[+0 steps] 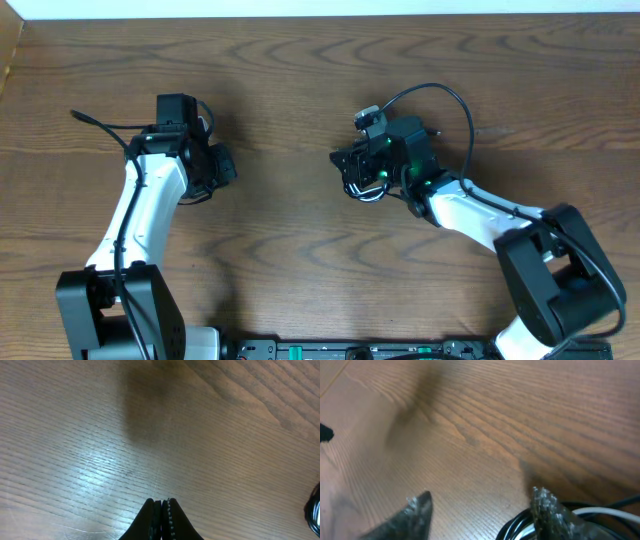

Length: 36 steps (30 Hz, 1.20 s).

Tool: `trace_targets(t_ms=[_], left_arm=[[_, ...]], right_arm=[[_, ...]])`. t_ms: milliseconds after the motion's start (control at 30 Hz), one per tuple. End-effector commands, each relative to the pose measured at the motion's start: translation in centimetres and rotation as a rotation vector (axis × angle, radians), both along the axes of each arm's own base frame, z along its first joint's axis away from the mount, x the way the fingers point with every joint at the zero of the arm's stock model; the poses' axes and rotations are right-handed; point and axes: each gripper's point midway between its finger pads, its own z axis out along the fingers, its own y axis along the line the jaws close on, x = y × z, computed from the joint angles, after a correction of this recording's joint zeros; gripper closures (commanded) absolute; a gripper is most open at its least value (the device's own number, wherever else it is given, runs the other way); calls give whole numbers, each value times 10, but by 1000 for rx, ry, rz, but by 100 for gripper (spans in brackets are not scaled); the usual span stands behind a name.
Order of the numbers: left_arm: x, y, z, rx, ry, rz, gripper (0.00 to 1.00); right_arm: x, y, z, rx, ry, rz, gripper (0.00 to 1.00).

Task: Untangle cables
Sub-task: 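Lower the right gripper onto the black-and-white cable bundle and grasp it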

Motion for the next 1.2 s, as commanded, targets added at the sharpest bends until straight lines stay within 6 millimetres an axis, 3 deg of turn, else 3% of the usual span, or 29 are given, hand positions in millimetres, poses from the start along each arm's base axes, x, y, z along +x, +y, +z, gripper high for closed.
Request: trace_targets(t_ms=[0,33,100,400,767,967,1000,1033,1167], left_arm=[[4,-4,1,-17,-7,-6,92],[4,-4,1,-20,-7,-6,93],[4,-5,2,-25,-7,-8,92],[6,-16,4,-75,-27,-70,93],[12,-20,0,-84,-63,-105,92],[13,-19,-1,-83,-68,-104,93],[13,-19,-1,-83,-68,-104,92],[13,-19,-1,-84,-67,-100,93],[13,-19,-1,-84,-67,-97,93]], right_arm=[[7,4,2,59,42,-52,76],[8,4,4,67,38,-55,89],[11,5,7,77,24,-56,99],[7,-16,-3,51,228,-50,99],[8,-47,36,-289,315,-24,99],[4,-39,34,-293,313,-9,98],[2,-34,34,-297,306,1,87],[1,-32,33,-311,295,1,84],[4,-33,30,-385,257,-45,85]])
